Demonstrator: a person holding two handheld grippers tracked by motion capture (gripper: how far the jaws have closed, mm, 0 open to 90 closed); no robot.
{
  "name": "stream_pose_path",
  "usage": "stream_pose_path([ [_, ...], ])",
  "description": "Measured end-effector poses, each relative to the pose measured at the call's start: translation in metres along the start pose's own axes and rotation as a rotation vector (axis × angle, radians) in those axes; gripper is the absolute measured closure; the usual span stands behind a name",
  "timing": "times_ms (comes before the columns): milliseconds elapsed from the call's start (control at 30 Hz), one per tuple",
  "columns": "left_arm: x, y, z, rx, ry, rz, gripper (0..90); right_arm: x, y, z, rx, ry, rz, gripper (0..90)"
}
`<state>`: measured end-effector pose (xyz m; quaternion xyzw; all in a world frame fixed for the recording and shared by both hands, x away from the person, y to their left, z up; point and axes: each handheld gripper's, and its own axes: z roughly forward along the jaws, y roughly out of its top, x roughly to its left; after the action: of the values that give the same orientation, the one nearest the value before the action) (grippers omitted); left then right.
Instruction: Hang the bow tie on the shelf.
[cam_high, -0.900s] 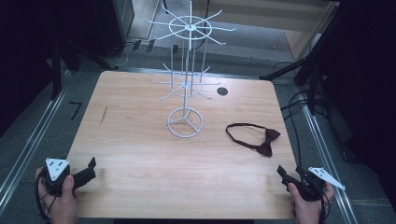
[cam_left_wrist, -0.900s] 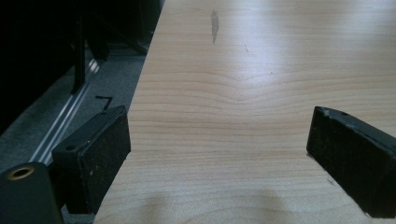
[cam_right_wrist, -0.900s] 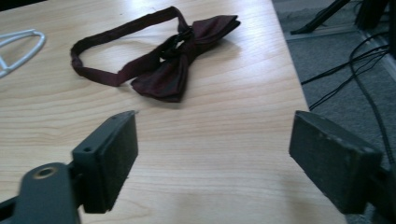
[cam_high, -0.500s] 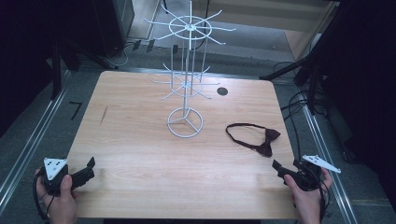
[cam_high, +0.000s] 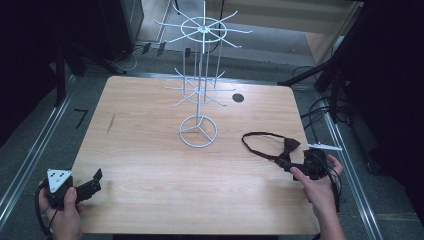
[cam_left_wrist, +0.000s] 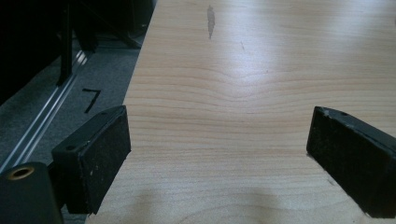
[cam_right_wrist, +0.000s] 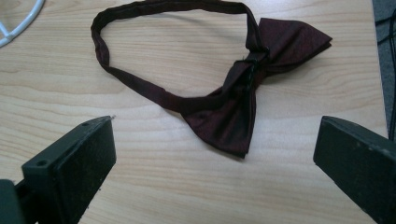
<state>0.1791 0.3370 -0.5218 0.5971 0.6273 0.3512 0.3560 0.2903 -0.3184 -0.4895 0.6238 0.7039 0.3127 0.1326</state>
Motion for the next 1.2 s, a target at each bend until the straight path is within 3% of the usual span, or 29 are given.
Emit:
stream_pose_path([
  [233, 0.002, 0.000, 0.000, 0.002, -0.011, -0.010, 7.1, 0.011, 0.022, 0.009, 0.088, -0.025, -0.036, 0.0],
  [333, 0.002, 0.000, 0.000, 0.007, -0.017, -0.015, 7.1, 0.016, 0.032, 0.017, 0.154, -0.039, -0.059, 0.0],
  [667, 0.004, 0.000, 0.001, 0.007, -0.030, -0.027, 7.3, 0.013, 0.053, 0.036, 0.241, -0.063, -0.050, 0.0],
  [867, 0.004, 0.001, 0.001, 0.011, -0.037, -0.026, 7.3, 0.015, 0.054, 0.050, 0.304, -0.071, -0.073, 0.0],
  [1000, 0.005, 0.001, 0.001, 0.019, -0.042, -0.030, 7.4, 0.022, 0.048, 0.066, 0.393, -0.099, -0.151, 0.0],
  [1200, 0.005, 0.001, 0.001, 0.019, -0.045, -0.031, 7.7, 0.021, 0.048, 0.077, 0.416, -0.132, -0.155, 0.0],
])
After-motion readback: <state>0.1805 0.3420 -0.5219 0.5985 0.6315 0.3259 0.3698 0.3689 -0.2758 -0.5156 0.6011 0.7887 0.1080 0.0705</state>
